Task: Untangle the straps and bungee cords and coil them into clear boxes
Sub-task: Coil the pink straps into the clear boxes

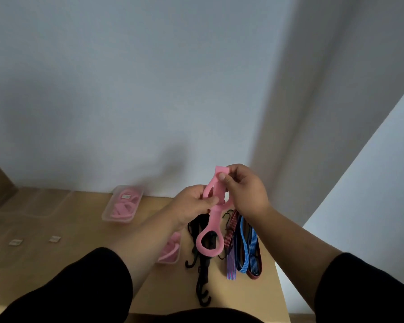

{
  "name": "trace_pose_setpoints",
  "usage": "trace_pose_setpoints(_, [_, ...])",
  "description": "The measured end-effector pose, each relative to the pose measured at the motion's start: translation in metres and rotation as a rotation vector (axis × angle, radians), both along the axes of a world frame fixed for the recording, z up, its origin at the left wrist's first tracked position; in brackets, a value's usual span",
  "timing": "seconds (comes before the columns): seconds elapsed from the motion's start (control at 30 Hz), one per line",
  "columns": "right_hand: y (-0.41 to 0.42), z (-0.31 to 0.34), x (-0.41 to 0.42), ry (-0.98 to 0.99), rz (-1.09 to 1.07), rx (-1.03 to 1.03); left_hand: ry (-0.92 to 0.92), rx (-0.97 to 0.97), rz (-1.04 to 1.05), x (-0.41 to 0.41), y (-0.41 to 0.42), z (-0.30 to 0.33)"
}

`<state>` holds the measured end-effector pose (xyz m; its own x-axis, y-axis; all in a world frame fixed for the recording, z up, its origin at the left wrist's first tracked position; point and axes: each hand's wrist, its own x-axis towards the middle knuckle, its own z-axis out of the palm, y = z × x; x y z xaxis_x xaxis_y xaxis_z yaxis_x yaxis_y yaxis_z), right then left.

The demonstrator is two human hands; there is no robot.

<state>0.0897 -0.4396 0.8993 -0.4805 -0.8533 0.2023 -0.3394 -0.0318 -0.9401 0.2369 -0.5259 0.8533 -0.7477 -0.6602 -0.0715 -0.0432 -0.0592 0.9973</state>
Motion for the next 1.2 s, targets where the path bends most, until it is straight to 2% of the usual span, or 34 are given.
trace_pose_setpoints(0.3, [-0.033,0.008,0.020,0.013,0.005,-0.026,-0.086,0.145,-0.025,0.021,-0.019,-0.007])
trace_pose_setpoints(0.43, [-0.042,0.008,0.029,0.073,0.021,-0.014,-0.101,0.127,-0.009,0.023,-0.029,-0.006])
trace_pose_setpoints(0.5, [-0.042,0.007,0.032,0.123,0.053,-0.004,-0.090,0.196,0.010,0.023,-0.032,-0.006])
trace_pose_setpoints(0.8, [-0.037,-0.009,0.041,0.754,0.339,-0.083,-0.002,0.618,-0.043,0.039,-0.057,-0.003])
trace_pose_setpoints(0.93, [-0.033,-0.014,0.044,0.880,0.407,-0.133,0.054,0.748,-0.052,0.049,-0.066,-0.001])
trace_pose_setpoints(1.07, [-0.028,-0.020,0.046,0.941,0.448,-0.105,0.119,0.749,-0.075,0.054,-0.067,-0.001])
trace_pose_setpoints(1.2, [-0.025,-0.023,0.049,0.926,0.453,-0.095,0.080,0.600,0.004,0.051,-0.062,-0.007])
